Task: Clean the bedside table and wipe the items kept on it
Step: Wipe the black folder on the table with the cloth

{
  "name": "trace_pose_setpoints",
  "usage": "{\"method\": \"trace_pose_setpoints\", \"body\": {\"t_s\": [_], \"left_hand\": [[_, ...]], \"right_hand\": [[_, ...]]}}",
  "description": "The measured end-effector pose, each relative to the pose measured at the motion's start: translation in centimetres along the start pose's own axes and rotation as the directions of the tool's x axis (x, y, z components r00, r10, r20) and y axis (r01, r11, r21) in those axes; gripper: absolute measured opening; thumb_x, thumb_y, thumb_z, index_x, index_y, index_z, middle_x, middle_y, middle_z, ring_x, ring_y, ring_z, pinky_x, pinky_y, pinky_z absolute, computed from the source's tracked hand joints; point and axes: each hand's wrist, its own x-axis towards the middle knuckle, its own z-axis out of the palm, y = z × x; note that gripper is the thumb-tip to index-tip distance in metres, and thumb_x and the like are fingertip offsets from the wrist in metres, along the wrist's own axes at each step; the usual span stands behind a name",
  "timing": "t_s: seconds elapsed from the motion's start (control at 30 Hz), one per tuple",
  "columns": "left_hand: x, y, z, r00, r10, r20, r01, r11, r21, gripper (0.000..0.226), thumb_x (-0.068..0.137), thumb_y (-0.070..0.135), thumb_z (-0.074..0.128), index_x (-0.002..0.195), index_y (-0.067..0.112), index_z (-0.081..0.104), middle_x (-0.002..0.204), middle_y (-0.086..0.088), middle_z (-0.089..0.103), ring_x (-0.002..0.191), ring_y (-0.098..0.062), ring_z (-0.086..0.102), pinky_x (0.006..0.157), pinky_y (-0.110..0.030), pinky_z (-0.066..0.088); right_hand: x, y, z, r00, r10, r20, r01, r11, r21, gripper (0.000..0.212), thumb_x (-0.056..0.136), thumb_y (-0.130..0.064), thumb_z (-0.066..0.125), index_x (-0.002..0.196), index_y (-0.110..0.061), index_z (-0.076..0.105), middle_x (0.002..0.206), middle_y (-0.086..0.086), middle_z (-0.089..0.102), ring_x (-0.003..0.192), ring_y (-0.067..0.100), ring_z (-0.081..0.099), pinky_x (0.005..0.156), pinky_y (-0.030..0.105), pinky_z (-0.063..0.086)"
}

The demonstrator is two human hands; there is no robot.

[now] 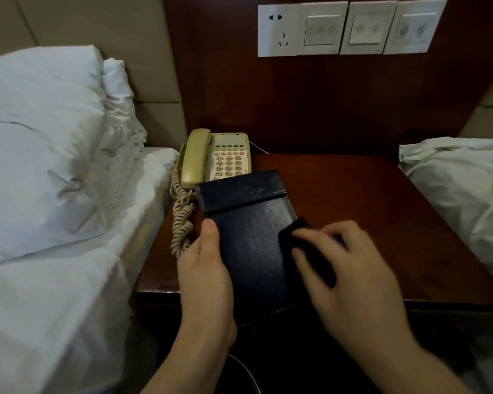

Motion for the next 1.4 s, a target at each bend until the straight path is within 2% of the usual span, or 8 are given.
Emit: {"method": "trace_pose_setpoints", "body": {"t_s": [0.13,0.3,0.5,0.7,0.83,1.0,1.2,1.4], "left_hand": [[-1.1,0.3,0.7,0.995,0.01,0.095,-0.013,0.999,0.031,0.052,0.108,0.036,0.045,0.072,0.022,0.08,0.079,0.009,0.08,0.071,-0.005,0.076,0.06,-0.025,0.059],[-0.1,0.8,-0.1,0.997,0.049,0.068,-0.048,0.999,-0.008,0.044,0.107,0.039,0.046,0.085,0.022,0.08,0.091,0.002,0.081,0.087,-0.018,0.078,0.081,-0.041,0.061],[-1.9,0.2,0.9,0.986,0.036,0.164,-0.048,0.997,0.068,0.047,0.107,0.036,0.045,0.081,0.015,0.079,0.086,-0.001,0.081,0.084,-0.018,0.078,0.073,-0.035,0.062],[-1.6,-0.3,0.8,0.982,0.059,0.181,-0.067,0.997,0.035,0.043,0.107,0.033,0.045,0.086,0.015,0.078,0.088,-0.008,0.08,0.083,-0.02,0.077,0.067,-0.024,0.059],[-1.9,0.2,0.6,0.988,0.044,0.145,-0.044,0.999,-0.009,0.043,0.107,0.033,0.044,0.087,0.013,0.077,0.085,-0.003,0.081,0.076,-0.015,0.078,0.062,-0.026,0.063],[-2.3,0.5,0.7,0.986,0.072,0.151,-0.067,0.997,-0.038,0.048,0.107,0.034,0.043,0.084,0.012,0.079,0.087,-0.005,0.081,0.079,-0.017,0.078,0.064,-0.025,0.063],[-2.0,0.5,0.9,0.968,0.06,0.245,-0.091,0.989,0.12,0.047,0.108,0.039,0.039,0.097,0.015,0.078,0.091,0.003,0.081,0.083,-0.009,0.076,0.064,-0.018,0.058],[-0.6,1.0,0.2,0.886,0.195,0.42,-0.319,0.915,0.248,0.044,0.094,0.031,0.069,0.136,0.03,0.056,0.117,0.017,0.074,0.108,-0.002,0.07,0.098,-0.035,0.058]], "right_hand": [[1.0,0.4,-1.3,0.998,0.051,-0.021,-0.051,0.999,-0.011,0.035,0.088,-0.037,0.06,0.121,-0.027,0.067,0.107,-0.008,0.049,0.095,0.01,0.048,0.067,0.017,0.038],[-2.7,-1.9,-0.7,0.989,-0.125,0.076,0.126,0.992,-0.001,0.038,0.079,-0.037,0.067,0.115,-0.027,0.068,0.104,-0.005,0.053,0.089,0.011,0.054,0.06,0.025,0.054],[2.2,-0.3,-1.5,0.994,0.093,-0.064,-0.095,0.995,-0.03,0.033,0.087,-0.036,0.062,0.117,-0.025,0.068,0.105,-0.006,0.052,0.092,0.008,0.044,0.066,0.011,0.03],[0.6,-3.3,-0.7,0.989,-0.132,0.067,0.134,0.991,-0.014,0.029,0.09,-0.039,0.059,0.118,-0.031,0.065,0.107,-0.008,0.052,0.093,0.011,0.05,0.068,0.022,0.045],[1.7,-0.8,-2.0,0.996,0.084,-0.022,-0.083,0.996,0.042,0.032,0.087,-0.041,0.059,0.117,-0.031,0.067,0.11,-0.01,0.05,0.099,0.008,0.05,0.073,0.015,0.036],[0.0,-1.3,-2.7,0.961,0.223,0.164,-0.259,0.932,0.252,0.033,0.083,-0.053,0.059,0.116,-0.056,0.057,0.131,-0.028,0.045,0.121,-0.002,0.044,0.097,0.028,0.041],[1.3,0.0,-4.4,0.922,0.269,0.277,-0.375,0.793,0.48,0.03,0.079,-0.034,0.077,0.099,-0.054,0.064,0.097,-0.034,0.065,0.088,-0.007,0.065,0.066,0.014,0.054],[1.5,0.9,-6.1,0.918,0.251,0.308,-0.389,0.73,0.562,0.033,0.078,-0.021,0.079,0.089,-0.05,0.067,0.092,-0.029,0.067,0.081,-0.005,0.067,0.06,0.012,0.053]]}}
